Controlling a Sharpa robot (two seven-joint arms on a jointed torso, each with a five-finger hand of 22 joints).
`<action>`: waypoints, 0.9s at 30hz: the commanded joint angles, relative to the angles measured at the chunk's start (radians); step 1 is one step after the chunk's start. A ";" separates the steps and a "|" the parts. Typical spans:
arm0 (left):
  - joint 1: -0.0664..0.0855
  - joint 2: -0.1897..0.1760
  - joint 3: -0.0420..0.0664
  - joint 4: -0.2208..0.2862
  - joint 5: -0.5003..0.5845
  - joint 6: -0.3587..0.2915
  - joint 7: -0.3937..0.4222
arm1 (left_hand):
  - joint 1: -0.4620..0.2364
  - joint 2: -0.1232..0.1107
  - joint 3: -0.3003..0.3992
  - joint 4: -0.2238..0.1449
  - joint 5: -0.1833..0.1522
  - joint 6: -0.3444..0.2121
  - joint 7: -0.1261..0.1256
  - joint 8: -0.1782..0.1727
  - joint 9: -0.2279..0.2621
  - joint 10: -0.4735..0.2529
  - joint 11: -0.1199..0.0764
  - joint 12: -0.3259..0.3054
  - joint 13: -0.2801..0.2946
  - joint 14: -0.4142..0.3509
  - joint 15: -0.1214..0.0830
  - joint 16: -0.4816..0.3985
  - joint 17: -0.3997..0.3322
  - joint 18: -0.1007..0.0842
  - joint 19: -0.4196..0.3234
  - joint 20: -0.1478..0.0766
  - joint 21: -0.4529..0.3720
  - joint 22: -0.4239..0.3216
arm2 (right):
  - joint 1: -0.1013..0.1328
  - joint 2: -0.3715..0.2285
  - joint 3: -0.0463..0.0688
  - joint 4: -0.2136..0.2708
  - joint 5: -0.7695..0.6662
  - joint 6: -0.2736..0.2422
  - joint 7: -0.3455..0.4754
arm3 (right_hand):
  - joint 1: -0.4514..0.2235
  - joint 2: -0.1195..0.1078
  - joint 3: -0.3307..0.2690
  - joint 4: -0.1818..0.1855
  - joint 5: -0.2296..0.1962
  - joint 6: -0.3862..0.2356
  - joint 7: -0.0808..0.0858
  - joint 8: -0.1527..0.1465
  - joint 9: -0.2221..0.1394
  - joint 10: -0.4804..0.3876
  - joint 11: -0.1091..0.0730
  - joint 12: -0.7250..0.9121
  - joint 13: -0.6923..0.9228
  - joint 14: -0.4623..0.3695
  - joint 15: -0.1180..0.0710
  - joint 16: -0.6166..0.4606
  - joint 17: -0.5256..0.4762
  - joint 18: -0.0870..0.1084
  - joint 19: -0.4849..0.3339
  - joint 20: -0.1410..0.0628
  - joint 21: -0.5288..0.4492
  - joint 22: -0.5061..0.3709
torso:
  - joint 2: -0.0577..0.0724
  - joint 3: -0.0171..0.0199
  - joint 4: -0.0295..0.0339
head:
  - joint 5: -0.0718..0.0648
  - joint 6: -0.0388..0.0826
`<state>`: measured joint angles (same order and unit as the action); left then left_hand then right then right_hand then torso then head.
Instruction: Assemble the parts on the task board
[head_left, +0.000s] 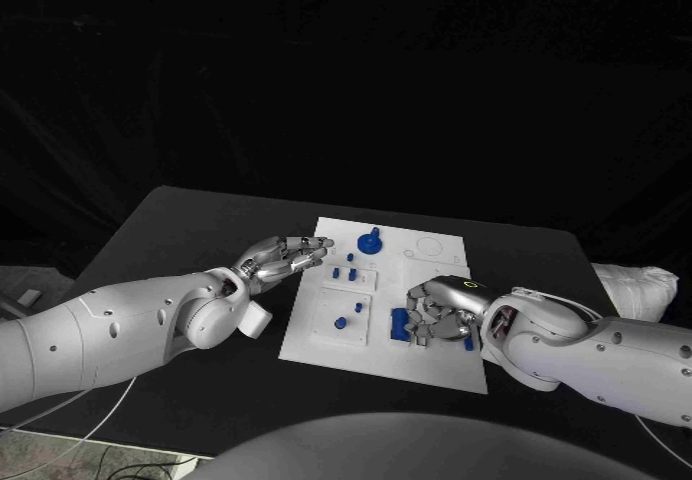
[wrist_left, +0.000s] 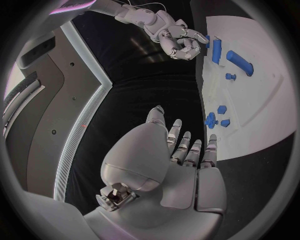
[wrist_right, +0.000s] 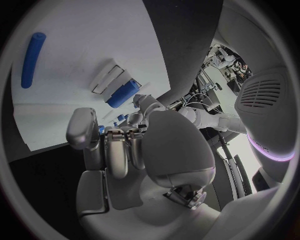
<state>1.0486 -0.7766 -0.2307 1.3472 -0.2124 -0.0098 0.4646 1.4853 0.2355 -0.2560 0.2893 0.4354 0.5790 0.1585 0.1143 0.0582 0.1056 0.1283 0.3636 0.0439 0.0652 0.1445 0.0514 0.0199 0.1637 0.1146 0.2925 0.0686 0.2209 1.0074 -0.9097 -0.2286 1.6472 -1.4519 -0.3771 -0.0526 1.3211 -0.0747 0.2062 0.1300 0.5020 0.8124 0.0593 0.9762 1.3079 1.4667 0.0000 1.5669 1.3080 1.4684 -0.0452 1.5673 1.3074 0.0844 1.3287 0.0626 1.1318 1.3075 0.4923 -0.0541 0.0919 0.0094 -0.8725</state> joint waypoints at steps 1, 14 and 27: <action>-0.001 0.003 0.001 0.002 -0.003 0.024 0.007 | 0.008 -0.003 0.003 0.000 0.005 0.004 0.001 0.006 0.002 0.000 0.008 0.004 0.001 0.002 0.002 0.006 0.001 0.014 0.006 -0.002 0.005 0.001 | -0.001 0.002 0.000 -0.001 -0.013 -0.002 -0.018 | 0.001 -0.008 0.005 0.001 -0.032 -0.009 -0.003 0.004 0.060 0.104 -0.007 0.004 0.263 0.102 -0.007 0.003 0.263 0.012 -0.005 -0.001 -0.007 0.136 | 0.000 -0.0001 0.0004 | 0.000 0.000; -0.002 0.002 0.001 0.002 -0.003 0.025 0.009 | 0.010 -0.003 0.004 0.000 0.005 0.005 0.001 0.007 0.002 0.000 0.009 0.004 0.001 0.002 0.003 0.007 0.001 0.014 0.008 -0.001 0.006 0.002 | -0.002 -0.006 0.000 0.001 0.013 -0.024 -0.036 | -0.019 0.004 -0.033 0.024 -0.287 -0.163 0.002 -0.103 0.002 0.104 -0.002 0.004 0.263 0.102 -0.003 0.003 0.263 0.014 -0.011 0.003 -0.024 0.132 | 0.000 -0.0001 0.0000 | 0.001 0.000; -0.003 -0.002 0.001 0.005 -0.003 0.011 0.030 | 0.013 -0.003 0.005 0.000 0.005 0.009 0.001 0.010 0.002 0.001 0.009 0.007 0.001 0.007 0.004 0.011 0.002 0.014 0.015 -0.001 0.011 0.009 | 0.132 -0.119 0.000 0.080 0.118 0.069 -0.208 | -0.273 0.072 -0.093 0.159 -0.123 0.097 0.024 -0.649 -0.619 0.104 0.011 0.004 0.263 0.102 0.007 0.003 0.263 -0.022 0.104 0.010 0.170 0.182 | -0.001 0.0002 0.0014 | -0.005 0.000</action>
<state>1.0468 -0.7794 -0.2307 1.3485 -0.2127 -0.0048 0.4705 1.4904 0.2302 -0.2560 0.2893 0.4354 0.5825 0.1621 0.1182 0.0588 0.1093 0.1320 0.3636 0.0439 0.0688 0.1482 0.0589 0.0207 0.1636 0.1218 0.2925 0.0734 0.2288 1.1284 -1.0227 -0.2281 1.7197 -1.3648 -0.4121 -0.1359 1.0534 -0.0039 0.1162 0.2890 0.3668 0.9022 0.0838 0.3380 0.7005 1.4665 0.0074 1.5669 1.3077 1.4663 -0.0355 1.5673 1.3080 0.0764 1.4275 0.0724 1.2933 1.3081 0.4918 -0.0541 0.0922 0.0069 -0.8725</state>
